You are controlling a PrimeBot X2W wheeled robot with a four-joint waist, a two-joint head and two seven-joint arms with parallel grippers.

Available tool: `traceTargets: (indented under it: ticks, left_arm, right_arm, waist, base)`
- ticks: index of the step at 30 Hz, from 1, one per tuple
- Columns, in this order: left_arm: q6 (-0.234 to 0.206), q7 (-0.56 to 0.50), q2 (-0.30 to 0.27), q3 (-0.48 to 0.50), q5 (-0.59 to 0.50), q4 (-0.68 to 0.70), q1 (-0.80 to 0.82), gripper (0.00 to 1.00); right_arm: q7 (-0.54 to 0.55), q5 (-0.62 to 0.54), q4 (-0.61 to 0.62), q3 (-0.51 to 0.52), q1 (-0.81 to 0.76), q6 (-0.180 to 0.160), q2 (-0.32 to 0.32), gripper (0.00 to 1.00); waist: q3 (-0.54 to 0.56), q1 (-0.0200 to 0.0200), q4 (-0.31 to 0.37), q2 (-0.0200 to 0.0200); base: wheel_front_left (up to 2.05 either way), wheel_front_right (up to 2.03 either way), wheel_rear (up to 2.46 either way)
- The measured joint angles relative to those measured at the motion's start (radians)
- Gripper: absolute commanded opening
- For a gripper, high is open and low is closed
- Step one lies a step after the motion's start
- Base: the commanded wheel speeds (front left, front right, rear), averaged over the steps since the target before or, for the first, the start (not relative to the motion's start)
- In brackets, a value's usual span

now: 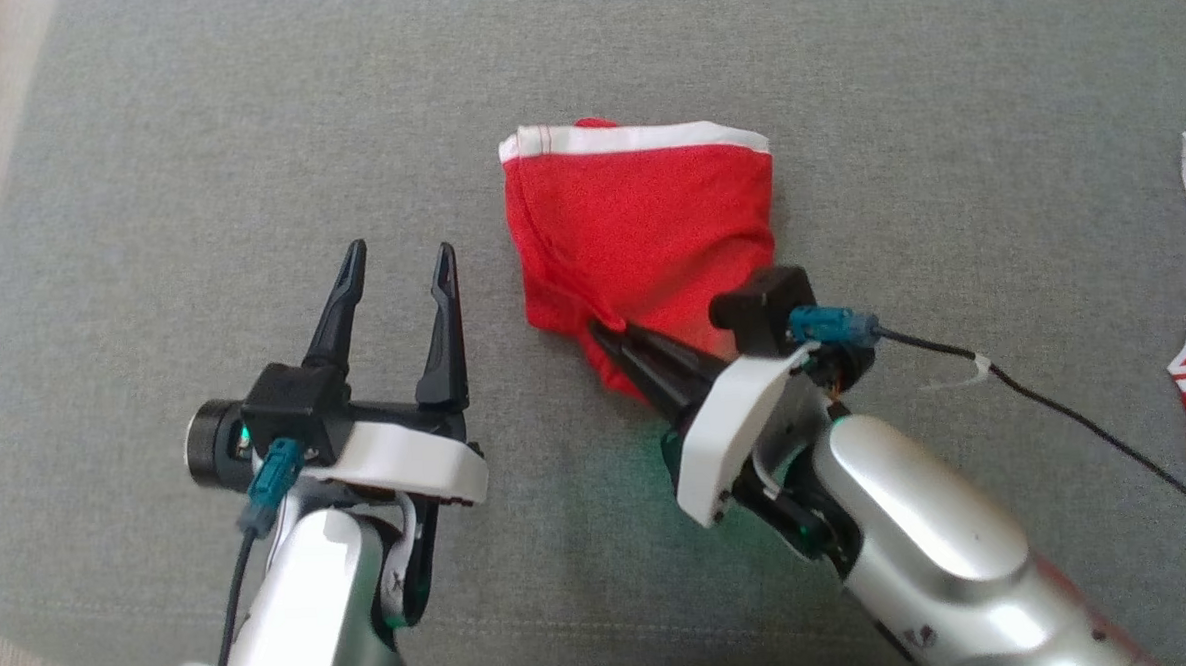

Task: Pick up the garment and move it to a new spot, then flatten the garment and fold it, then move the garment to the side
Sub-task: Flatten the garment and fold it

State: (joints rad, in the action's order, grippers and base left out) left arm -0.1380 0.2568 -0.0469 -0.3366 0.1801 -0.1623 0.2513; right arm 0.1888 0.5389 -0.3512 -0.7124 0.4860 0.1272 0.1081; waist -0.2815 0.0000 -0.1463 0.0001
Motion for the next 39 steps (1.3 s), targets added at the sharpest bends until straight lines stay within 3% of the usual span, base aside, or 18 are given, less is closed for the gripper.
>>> traceTargets:
  ticks: [1, 2, 3, 4, 11, 13, 19, 23, 27, 39]
  left_arm:
    - [0.0, 0.0, 0.0, -0.001, 0.0, 0.0, 0.0, 1.0]
    - [0.0, 0.0, 0.0, -0.001, 0.0, 0.0, 0.001, 1.0]
    - [0.0, 0.0, 0.0, -0.002, 0.0, 0.0, 0.001, 1.0]
    - [-0.003, 0.0, 0.0, -0.002, 0.0, 0.0, 0.001, 1.0]
    - [-0.009, 0.0, 0.0, 0.01, -0.002, 0.0, 0.001, 1.0]
    - [-0.009, 0.0, -0.001, 0.022, -0.004, 0.0, 0.001, 1.0]
    - [-0.013, 0.0, -0.01, 0.035, -0.013, 0.003, -0.001, 1.0]
    - [-0.021, 0.0, -0.022, 0.058, -0.021, 0.009, -0.006, 1.0]
    - [-0.023, 0.0, -0.037, 0.064, -0.021, 0.016, -0.023, 1.0]
    - [-0.049, 0.0, -0.059, 0.089, -0.02, 0.03, -0.125, 1.0]
  right_arm:
    - [-0.017, 0.0, -0.013, -0.004, 0.012, 0.0, -0.001, 0.25]
    - [-0.034, 0.0, -0.024, -0.008, 0.025, 0.0, -0.002, 0.5]
    - [-0.048, 0.006, -0.033, -0.016, 0.039, 0.0, -0.003, 0.95]
    - [-0.066, 0.011, -0.04, -0.025, 0.049, 0.0, -0.003, 1.0]
    - [-0.254, 0.034, 0.051, -0.066, 0.078, 0.0, 0.032, 1.0]
    - [-0.291, 0.022, 0.077, -0.009, 0.075, 0.0, 0.068, 1.0]
    - [-0.337, -0.073, 0.13, 0.3, -0.042, 0.0, 0.148, 1.0]
    - [-0.321, -0.138, 0.168, 0.474, -0.183, 0.0, 0.148, 1.0]
    - [-0.291, -0.182, 0.226, 0.582, -0.277, 0.0, 0.125, 1.0]
    - [-0.217, -0.242, 0.346, 0.653, -0.429, 0.0, 0.057, 1.0]
  waist:
    - [-0.002, 0.0, 0.002, 0.0]
    - [-0.003, 0.0, 0.005, 0.0]
    - [-0.005, 0.0, 0.007, 0.0]
    - [-0.006, 0.0, 0.009, 0.0]
    - [-0.001, 0.0, 0.049, 0.0]
    - [0.004, 0.0, 0.064, 0.0]
    - [0.024, 0.0, 0.116, 0.0]
    - [0.037, 0.0, 0.148, 0.0]
    - [0.05, 0.0, 0.172, 0.0]
    - [0.121, 0.0, 0.198, 0.0]
  base:
    - [0.0, 0.0, 0.0]
    - [0.0, 0.0, 0.0]
    - [0.0, 0.0, 0.0]
    - [0.0, 0.0, 0.0]
    - [0.0, 0.0, 0.0]
    - [0.0, 0.0, 0.0]
    - [0.0, 0.0, 0.0]
    - [0.0, 0.0, 0.0]
    - [0.0, 0.0, 0.0]
    - [0.0, 0.0, 0.0]
